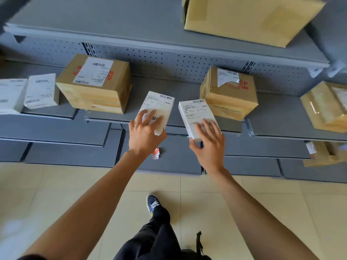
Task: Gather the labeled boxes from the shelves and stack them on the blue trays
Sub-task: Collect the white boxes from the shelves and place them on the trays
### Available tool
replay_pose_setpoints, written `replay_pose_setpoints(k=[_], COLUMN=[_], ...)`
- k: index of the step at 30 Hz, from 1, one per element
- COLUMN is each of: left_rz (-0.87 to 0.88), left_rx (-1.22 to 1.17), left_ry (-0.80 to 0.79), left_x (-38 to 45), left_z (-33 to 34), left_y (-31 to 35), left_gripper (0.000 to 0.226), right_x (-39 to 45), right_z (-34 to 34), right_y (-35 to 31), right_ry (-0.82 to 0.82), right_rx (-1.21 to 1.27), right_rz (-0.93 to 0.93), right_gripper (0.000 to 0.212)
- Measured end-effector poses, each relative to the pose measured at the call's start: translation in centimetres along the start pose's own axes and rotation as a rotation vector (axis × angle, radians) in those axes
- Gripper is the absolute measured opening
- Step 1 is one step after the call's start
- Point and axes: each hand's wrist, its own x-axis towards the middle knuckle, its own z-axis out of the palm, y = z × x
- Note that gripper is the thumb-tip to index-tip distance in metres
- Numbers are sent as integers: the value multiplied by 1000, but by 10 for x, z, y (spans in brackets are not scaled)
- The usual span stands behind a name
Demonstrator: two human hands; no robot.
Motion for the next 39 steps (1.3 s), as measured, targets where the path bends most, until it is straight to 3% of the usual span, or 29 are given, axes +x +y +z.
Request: replay_pose_setpoints(k=[12,26,39], left_rz=[297,634,860], left_rx=[-89,-274,-408], left_ry=[37,86,43], left_x=[-50,-70,-55], left_z=[-62,-79,-77], left_y=[150,348,494], left_gripper=[41,45,44], right_x=[-104,-220,-271], right_z=[-147,-316,-424], right_y=[48,138,206], right_ry=[227,486,664], right_rx=[-61,-290,-445], right_rz=[129,390,522], right_gripper=[49,57,53])
